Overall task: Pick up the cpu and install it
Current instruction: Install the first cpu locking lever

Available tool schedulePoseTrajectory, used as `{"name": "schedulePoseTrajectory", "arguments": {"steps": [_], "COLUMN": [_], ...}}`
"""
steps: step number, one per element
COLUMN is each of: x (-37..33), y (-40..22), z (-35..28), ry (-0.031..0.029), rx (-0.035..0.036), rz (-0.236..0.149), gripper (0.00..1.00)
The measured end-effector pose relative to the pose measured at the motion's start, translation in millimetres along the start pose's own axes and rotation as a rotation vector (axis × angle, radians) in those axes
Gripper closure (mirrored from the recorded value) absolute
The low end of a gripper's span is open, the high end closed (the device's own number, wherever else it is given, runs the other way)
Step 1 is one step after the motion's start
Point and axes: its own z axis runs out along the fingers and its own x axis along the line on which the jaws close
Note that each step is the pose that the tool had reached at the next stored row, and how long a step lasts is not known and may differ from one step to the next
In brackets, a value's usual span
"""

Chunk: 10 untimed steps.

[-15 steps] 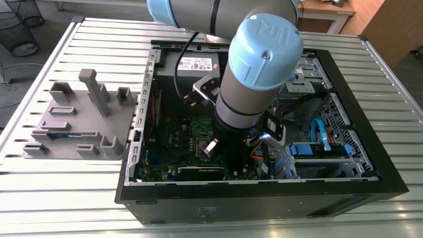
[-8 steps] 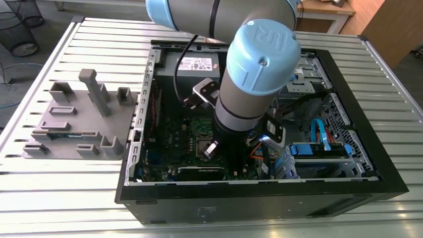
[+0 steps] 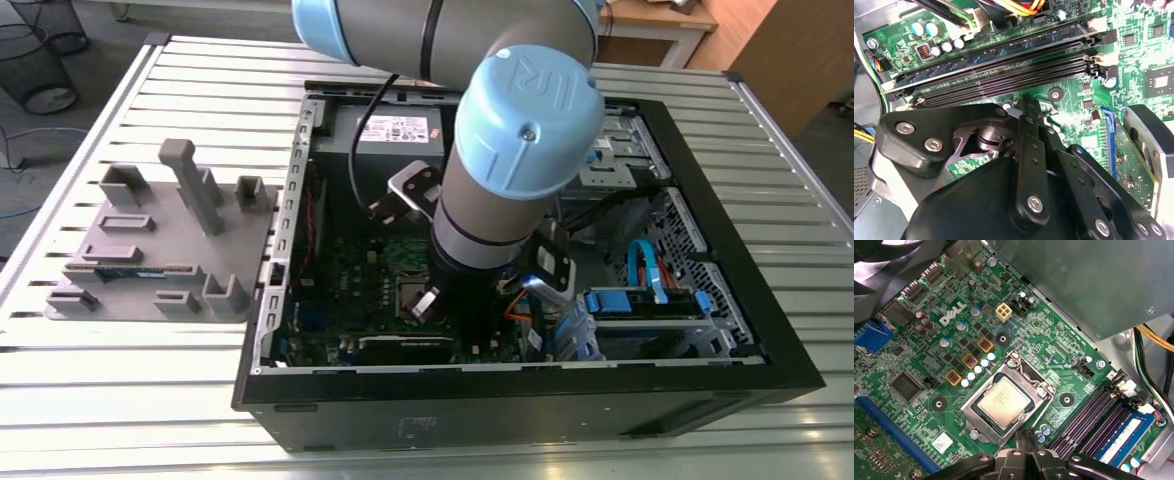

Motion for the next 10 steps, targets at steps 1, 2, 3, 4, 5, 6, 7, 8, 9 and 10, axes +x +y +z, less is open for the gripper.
{"name": "schedulePoseTrajectory", "arguments": {"steps": [1,2,3,4,5,6,7,8,9,10], "x": [0.5,1.1,1.6,2.1,2.5,2.8,3.2,3.6,4.0,4.3], "y": [0.2,0.6,0.9,1.2,1.2,1.0,0.8,0.5,0.1,-0.2], "z": [0.0,0.0,0.0,0.0,0.0,0.0,-0.1,-0.1,-0.2,-0.3], "ry": [-0.0009,-0.0018,-0.0024,-0.0029,-0.0037,-0.0041,-0.0046,-0.0048,-0.0048,-0.0048], "rx": [-0.0004,-0.0007,-0.0009,-0.0010,-0.0013,-0.0017,-0.0018,-0.0018,-0.0018,-0.0017], "rz": [0.000,0.000,0.000,0.000,0.000,0.000,0.000,0.000,0.000,0.000], "gripper": [0.89,0.89,0.89,0.89,0.89,0.89,0.89,0.89,0.89,0.89]}}
